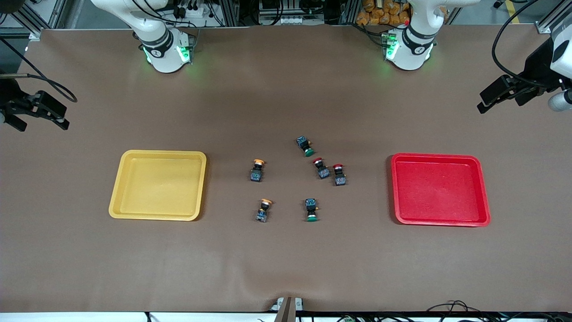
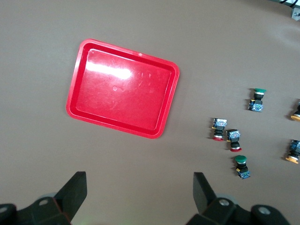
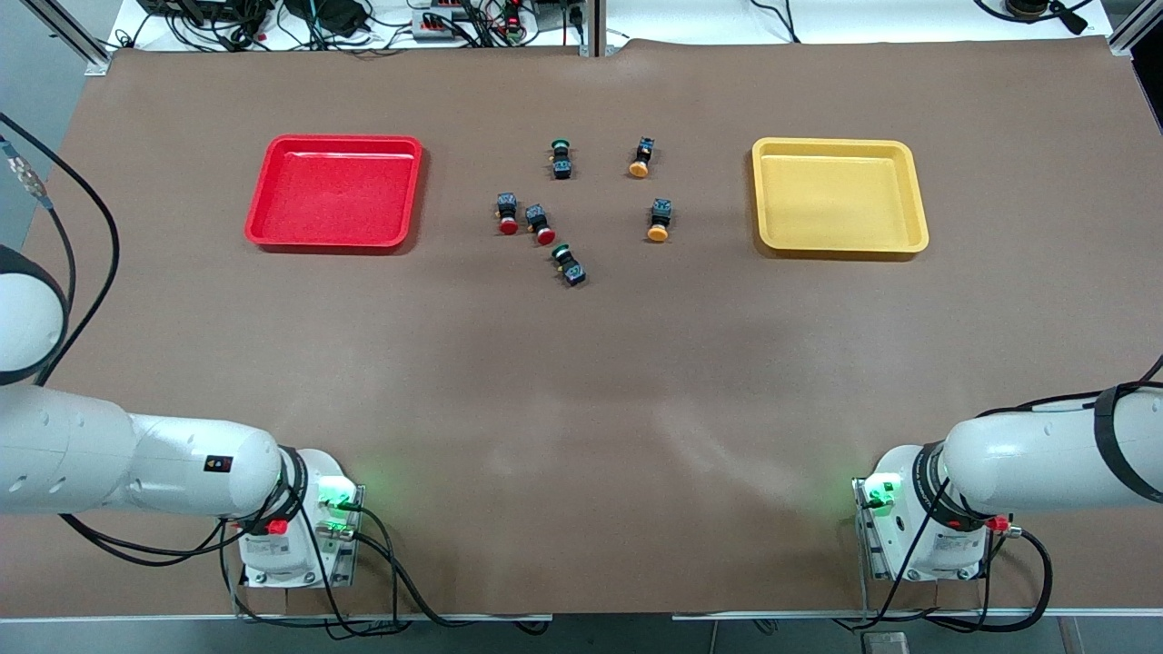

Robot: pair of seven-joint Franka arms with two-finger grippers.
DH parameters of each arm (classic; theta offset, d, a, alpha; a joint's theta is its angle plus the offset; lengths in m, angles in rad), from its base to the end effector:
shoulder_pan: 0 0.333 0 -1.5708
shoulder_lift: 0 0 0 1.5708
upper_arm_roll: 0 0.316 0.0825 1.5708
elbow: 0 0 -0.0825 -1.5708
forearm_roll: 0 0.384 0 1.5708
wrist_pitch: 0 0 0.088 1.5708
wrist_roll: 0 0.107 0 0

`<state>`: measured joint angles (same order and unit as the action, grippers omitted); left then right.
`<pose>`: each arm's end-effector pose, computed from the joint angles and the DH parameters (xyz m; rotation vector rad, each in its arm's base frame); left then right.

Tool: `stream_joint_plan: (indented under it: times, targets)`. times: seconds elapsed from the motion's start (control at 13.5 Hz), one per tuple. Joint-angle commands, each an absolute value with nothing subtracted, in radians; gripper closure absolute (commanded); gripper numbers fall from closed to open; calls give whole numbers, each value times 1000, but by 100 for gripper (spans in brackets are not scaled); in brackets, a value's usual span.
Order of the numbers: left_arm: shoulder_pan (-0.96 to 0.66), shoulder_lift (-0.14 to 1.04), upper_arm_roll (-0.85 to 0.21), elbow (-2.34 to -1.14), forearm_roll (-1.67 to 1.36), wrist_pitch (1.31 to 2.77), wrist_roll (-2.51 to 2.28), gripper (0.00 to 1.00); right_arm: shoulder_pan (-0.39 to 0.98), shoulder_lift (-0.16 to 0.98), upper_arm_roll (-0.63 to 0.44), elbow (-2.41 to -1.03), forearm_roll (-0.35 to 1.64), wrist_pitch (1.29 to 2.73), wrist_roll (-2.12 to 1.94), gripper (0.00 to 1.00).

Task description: Place red and yellow buttons in trays

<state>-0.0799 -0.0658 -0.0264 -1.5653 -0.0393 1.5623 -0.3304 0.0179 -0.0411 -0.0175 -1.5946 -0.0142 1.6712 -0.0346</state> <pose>0.5297 -0.0613 0.6622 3.0712 0.3431 0.0822 0.5519 -0.0014 0.6453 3.1202 0.0555 0.1835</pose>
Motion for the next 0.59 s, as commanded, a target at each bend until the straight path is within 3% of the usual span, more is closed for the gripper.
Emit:
stream_joint_plan:
  times: [0.0,0.52]
  targets:
    - [-74,-52,-31,-1543,-52,1545,-325,0,23,-28,-18,-1568,-25,1657,-17,0]
    - [-94,-25,-54,-1559,-35,1482,-299,0,26,-28,-18,-1568,-23,1658,-17,0]
